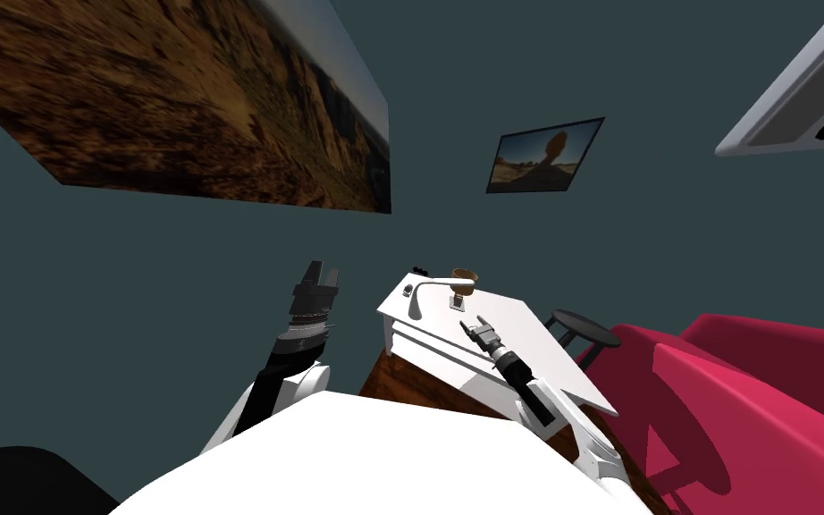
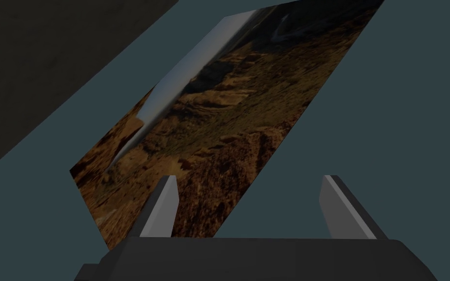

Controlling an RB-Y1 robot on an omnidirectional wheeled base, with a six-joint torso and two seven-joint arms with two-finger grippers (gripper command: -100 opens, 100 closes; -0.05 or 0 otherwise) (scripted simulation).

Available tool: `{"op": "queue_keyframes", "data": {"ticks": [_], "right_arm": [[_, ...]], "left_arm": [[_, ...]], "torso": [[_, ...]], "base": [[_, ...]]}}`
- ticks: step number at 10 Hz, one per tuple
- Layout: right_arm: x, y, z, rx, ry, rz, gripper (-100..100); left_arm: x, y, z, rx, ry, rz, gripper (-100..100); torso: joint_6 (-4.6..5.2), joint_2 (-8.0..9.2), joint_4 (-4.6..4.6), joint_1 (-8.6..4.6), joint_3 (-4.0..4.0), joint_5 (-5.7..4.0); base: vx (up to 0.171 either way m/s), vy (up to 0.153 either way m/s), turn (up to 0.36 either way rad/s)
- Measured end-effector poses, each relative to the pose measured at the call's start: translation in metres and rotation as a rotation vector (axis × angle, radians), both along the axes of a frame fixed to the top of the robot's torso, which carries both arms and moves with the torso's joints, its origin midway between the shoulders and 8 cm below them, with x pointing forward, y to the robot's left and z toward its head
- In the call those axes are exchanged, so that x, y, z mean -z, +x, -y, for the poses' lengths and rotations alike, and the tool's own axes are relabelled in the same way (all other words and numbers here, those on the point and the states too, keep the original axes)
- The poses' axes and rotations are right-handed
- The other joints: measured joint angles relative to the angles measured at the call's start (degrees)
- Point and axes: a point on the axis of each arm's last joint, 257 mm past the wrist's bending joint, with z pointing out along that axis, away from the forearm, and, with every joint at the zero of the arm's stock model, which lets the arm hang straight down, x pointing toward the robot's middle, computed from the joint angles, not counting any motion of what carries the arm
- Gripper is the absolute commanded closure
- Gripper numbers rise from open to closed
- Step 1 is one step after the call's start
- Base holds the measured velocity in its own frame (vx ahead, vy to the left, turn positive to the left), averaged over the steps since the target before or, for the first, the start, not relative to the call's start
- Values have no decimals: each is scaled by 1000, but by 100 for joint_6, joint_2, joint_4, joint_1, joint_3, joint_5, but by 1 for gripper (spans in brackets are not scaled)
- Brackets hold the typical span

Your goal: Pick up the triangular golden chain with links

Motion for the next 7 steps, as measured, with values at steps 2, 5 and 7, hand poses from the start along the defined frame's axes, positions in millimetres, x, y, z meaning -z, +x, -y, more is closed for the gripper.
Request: {"op": "queue_keyframes", "data": {"ticks": [2, 5, 7], "right_arm": [[17, 4, 11, 14, -76, -28, -100], [49, 3, 34, 41, -209, -79, -100], [63, 6, 55, 58, -293, -110, -100]], "left_arm": [[0, 0, 0, 0, 0, 0, 0], [0, 0, 0, 0, 0, 0, 0], [0, 0, 0, 0, 0, 0, 0]], "torso": [[0, -2, -1, 1, -1, 0], [-1, -3, -1, 4, -2, 0], [-1, -6, -1, 4, -3, 1]], "base": [[-4, 8, 61], [-1, 11, 49], [5, 14, 55]]}}
